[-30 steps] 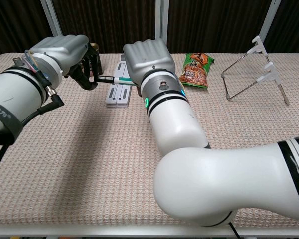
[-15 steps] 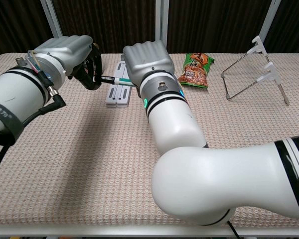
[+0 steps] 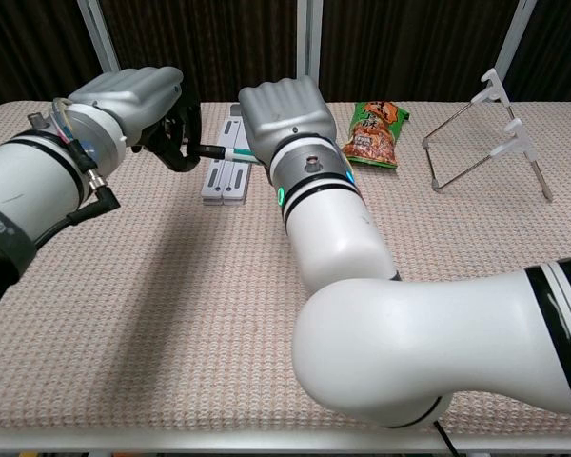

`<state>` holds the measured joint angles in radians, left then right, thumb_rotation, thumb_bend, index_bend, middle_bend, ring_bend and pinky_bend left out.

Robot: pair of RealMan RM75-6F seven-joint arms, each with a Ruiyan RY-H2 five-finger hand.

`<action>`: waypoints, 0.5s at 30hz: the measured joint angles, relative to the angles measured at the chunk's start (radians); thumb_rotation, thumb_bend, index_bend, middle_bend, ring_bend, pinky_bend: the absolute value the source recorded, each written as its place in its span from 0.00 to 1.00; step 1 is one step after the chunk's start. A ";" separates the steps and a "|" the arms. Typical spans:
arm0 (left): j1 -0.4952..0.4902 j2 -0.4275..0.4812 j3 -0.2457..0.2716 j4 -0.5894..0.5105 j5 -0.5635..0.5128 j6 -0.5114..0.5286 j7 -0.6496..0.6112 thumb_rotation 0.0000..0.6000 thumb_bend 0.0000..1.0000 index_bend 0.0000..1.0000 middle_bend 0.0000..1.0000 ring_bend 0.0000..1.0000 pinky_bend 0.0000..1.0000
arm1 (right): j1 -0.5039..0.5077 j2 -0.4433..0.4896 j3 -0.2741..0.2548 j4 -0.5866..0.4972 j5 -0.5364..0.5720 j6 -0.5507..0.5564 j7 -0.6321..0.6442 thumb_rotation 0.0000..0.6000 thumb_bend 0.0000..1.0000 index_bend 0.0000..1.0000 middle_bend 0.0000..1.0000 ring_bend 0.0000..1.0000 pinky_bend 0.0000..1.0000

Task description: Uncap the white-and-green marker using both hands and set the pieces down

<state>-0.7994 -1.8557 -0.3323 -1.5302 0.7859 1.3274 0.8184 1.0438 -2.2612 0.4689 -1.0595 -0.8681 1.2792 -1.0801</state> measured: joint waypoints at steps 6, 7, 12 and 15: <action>0.017 0.049 0.021 -0.008 0.038 -0.044 -0.063 1.00 0.38 0.68 0.70 0.63 0.68 | -0.025 0.030 -0.015 -0.031 -0.002 0.003 -0.018 1.00 0.38 0.67 0.63 0.62 0.73; 0.020 0.054 0.022 -0.008 0.032 -0.045 -0.062 1.00 0.38 0.68 0.70 0.63 0.68 | -0.028 0.034 -0.018 -0.034 -0.002 0.004 -0.020 1.00 0.38 0.67 0.63 0.62 0.73; 0.040 0.084 0.025 -0.008 0.017 -0.044 -0.075 1.00 0.38 0.68 0.70 0.63 0.68 | -0.067 0.069 -0.048 -0.071 -0.004 0.010 -0.026 1.00 0.38 0.67 0.63 0.62 0.73; 0.054 0.102 0.030 -0.009 0.012 -0.047 -0.091 1.00 0.38 0.68 0.70 0.63 0.68 | -0.091 0.095 -0.063 -0.100 -0.002 0.013 -0.026 1.00 0.38 0.67 0.63 0.62 0.73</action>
<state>-0.7453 -1.7541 -0.3020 -1.5389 0.7981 1.2805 0.7273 0.9528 -2.1660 0.4058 -1.1592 -0.8701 1.2923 -1.1065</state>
